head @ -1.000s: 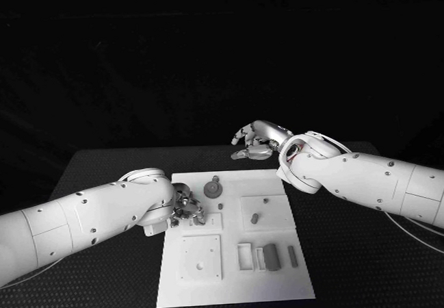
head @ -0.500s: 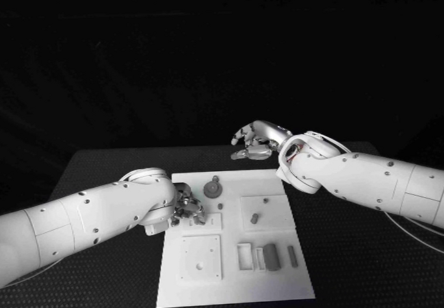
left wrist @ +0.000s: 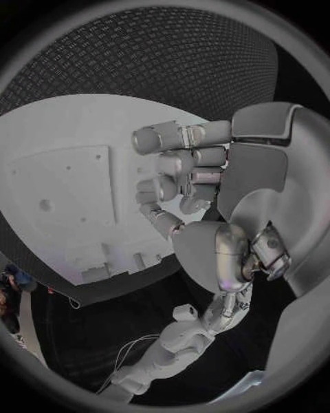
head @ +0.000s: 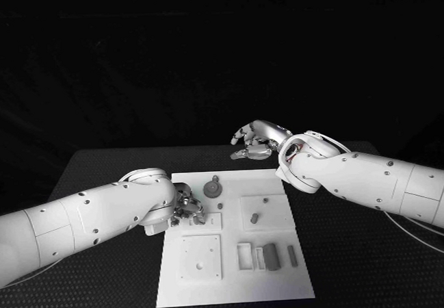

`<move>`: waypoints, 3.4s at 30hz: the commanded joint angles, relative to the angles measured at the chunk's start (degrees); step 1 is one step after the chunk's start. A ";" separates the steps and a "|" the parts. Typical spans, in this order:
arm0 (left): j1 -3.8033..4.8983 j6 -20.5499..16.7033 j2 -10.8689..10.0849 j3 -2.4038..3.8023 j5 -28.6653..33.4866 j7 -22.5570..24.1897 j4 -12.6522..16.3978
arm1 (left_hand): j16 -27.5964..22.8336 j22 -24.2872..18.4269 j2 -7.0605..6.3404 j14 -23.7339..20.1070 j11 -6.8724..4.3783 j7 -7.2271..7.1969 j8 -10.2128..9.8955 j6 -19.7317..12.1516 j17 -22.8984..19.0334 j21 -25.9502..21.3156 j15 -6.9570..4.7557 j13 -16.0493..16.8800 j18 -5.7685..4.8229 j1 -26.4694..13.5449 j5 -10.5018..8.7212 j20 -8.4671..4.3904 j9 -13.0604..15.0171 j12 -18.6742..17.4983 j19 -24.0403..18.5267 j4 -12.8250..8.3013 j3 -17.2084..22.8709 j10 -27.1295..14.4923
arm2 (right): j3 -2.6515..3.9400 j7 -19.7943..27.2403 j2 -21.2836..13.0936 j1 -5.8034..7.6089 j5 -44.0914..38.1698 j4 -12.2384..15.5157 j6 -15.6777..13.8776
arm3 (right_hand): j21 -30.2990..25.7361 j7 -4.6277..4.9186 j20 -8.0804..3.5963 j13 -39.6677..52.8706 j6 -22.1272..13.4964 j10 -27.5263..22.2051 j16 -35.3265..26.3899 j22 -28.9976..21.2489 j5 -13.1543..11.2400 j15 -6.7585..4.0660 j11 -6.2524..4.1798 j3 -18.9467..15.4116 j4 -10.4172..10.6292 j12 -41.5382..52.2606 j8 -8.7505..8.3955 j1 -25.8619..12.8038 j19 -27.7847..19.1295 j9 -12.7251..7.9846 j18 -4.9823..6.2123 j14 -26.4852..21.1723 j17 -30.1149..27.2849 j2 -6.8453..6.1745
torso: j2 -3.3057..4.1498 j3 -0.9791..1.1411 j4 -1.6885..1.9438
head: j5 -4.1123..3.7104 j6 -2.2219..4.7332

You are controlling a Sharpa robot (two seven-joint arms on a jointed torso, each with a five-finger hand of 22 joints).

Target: Assemble the parts on the task board

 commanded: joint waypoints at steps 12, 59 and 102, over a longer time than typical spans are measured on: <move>-0.05 1.59 0.35 -0.01 -0.95 0.15 -0.03 | 0.35 0.99 -0.08 -1.62 -0.49 -1.56 3.71 6.43 -0.41 -0.29 -1.88 0.09 0.71 -0.13 -2.57 -0.31 31.77 -0.30 0.33 2.48 2.37 0.54 | 0.03 0.33 -0.05 0.01 -0.10 0.08 0.66 | -0.26 1.62 -0.18 -0.08 -1.19 -0.49 -0.33 0.57 0.38 0.21 -0.07 -0.21 -0.36 -0.23 0.00 0.07 0.11 0.04 3.53 -0.35 0.00 0.63 | -0.03 0.00 0.05 | 0.02 -0.13; -0.24 0.15 0.54 0.00 0.49 2.11 -0.36 | 1.16 0.97 -8.58 -2.03 -0.74 -1.80 0.51 7.80 -1.76 -1.02 -2.13 0.33 1.15 -7.28 -7.42 -0.48 35.15 -0.92 0.28 5.16 -4.32 0.80 | 0.03 0.27 -0.02 -0.01 -0.17 -0.10 1.01 | -0.29 1.62 -0.16 -0.13 -1.22 -0.49 -0.33 0.60 0.38 0.21 -0.07 -0.26 -0.49 -0.22 -0.02 0.09 0.09 0.04 3.53 -0.37 0.00 0.69 | -0.03 0.00 0.05 | -0.19 -0.36; 2.13 -4.88 1.89 3.89 -1.00 2.15 -12.96 | -0.52 0.47 -9.68 -2.84 5.39 4.80 -16.38 -6.79 -4.17 -3.26 2.45 -0.67 2.56 -5.97 -7.37 1.68 22.96 -3.10 -0.56 2.47 -4.12 -0.58 | 0.03 0.23 0.09 -0.01 -0.17 -1.06 1.06 | -0.32 1.64 -0.14 -0.18 -1.33 -0.50 -0.33 0.63 0.38 0.22 -0.05 -0.33 -0.56 -0.20 -0.09 0.02 0.10 0.01 3.53 -0.39 -0.01 0.70 | 0.13 -0.05 0.03 | -0.52 1.26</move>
